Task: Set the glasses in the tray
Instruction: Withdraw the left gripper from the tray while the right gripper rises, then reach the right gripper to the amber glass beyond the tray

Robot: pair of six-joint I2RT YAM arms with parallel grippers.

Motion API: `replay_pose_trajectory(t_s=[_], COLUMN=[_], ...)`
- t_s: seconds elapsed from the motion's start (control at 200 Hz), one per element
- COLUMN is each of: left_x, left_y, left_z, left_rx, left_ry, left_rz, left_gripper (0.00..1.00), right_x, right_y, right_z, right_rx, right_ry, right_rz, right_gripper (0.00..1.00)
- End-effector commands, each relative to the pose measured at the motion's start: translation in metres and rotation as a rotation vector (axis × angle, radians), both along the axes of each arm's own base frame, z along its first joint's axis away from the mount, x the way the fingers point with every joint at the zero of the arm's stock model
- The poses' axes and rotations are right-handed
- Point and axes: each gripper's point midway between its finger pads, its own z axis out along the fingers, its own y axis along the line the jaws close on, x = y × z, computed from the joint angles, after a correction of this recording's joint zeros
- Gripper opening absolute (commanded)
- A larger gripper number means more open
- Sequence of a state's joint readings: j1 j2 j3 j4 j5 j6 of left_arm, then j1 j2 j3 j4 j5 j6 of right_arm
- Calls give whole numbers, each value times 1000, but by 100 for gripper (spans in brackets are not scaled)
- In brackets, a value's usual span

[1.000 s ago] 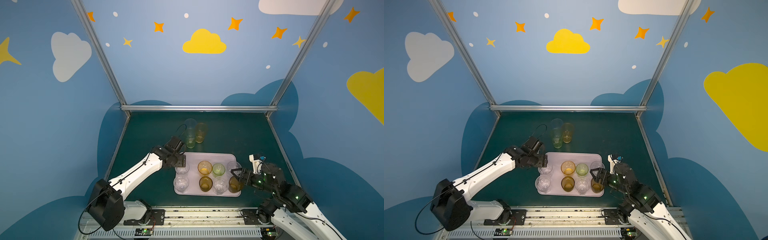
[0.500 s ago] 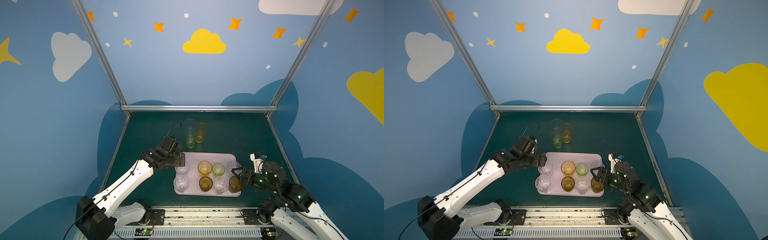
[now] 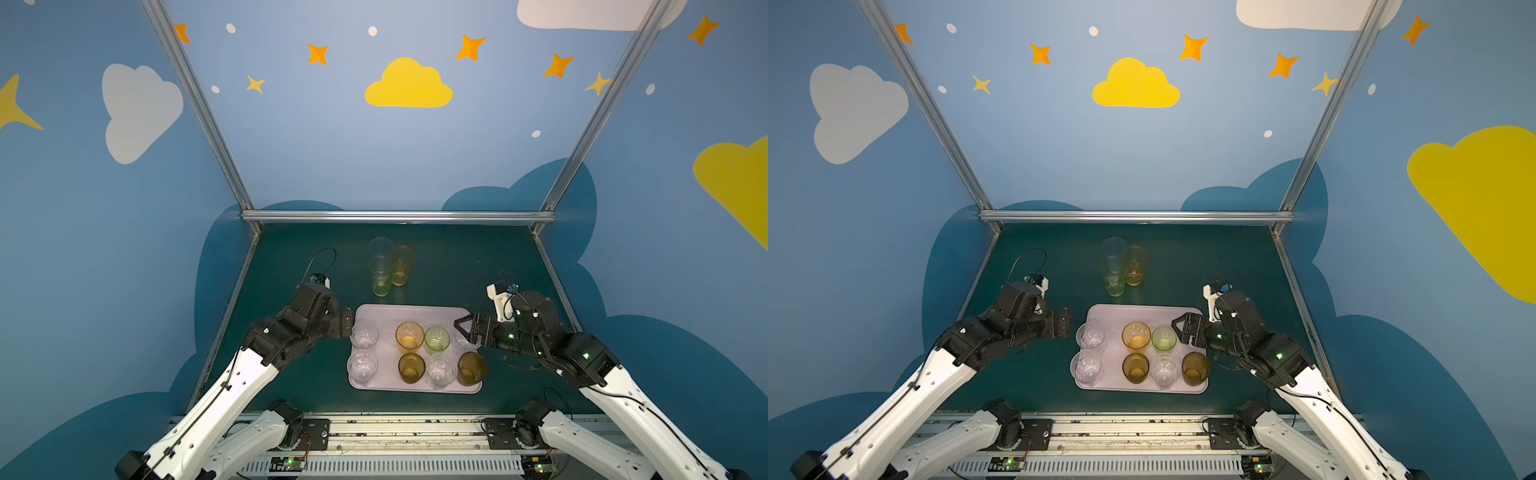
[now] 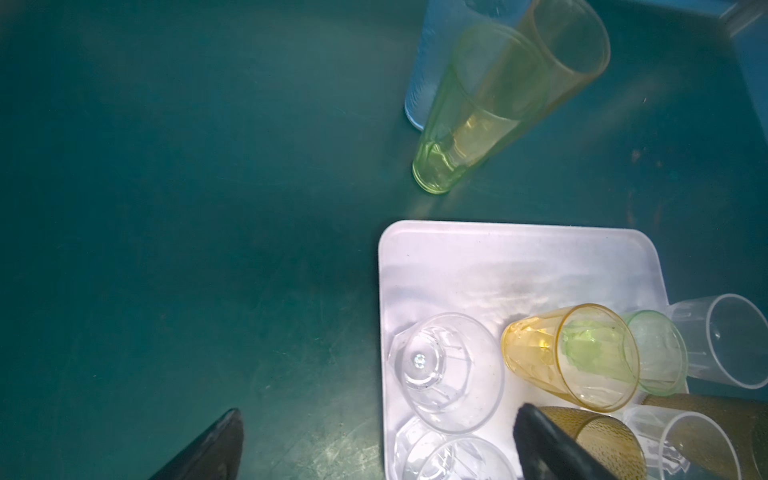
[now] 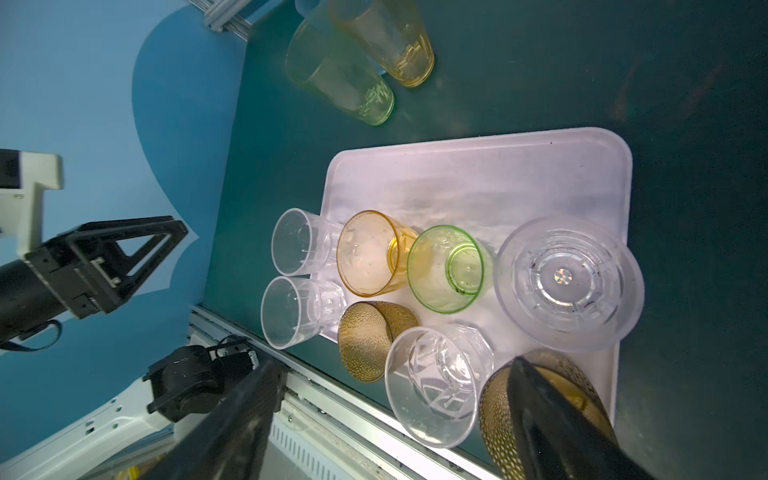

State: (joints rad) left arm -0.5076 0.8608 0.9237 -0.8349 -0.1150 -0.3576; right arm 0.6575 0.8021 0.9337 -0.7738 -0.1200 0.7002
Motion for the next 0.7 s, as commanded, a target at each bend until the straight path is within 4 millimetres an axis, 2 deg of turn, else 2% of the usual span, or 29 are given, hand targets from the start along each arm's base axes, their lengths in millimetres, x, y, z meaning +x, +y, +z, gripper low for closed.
replay_pose_trajectory(t_s=[0.0, 0.13, 0.265, 0.396, 0.496, 0.571, 0.696], left_x=[-9, -16, -23, -29, -29, -29, -29], left_y=[20, 26, 24, 12, 10, 9, 4], left_z=[-6, -8, 7, 13, 11, 9, 6], left_rx=[13, -67, -134, -202, -213, -207, -214], left_ry=[-34, -108, -189, -219, -215, -194, -172], left_rz=[39, 64, 41, -23, -28, -31, -48], left_gripper=[100, 100, 100, 100, 100, 100, 100], right_x=[18, 46, 75, 98, 113, 127, 153], right_y=[5, 21, 40, 62, 78, 85, 84], right_z=[10, 16, 21, 15, 10, 7, 1], right_rx=[-27, -10, 3, 15, 4, -16, -69], right_ry=[-84, -106, -75, -15, 12, 15, 33], right_rz=[19, -3, -16, -3, 31, 36, -5], right_gripper=[86, 86, 86, 86, 86, 86, 83])
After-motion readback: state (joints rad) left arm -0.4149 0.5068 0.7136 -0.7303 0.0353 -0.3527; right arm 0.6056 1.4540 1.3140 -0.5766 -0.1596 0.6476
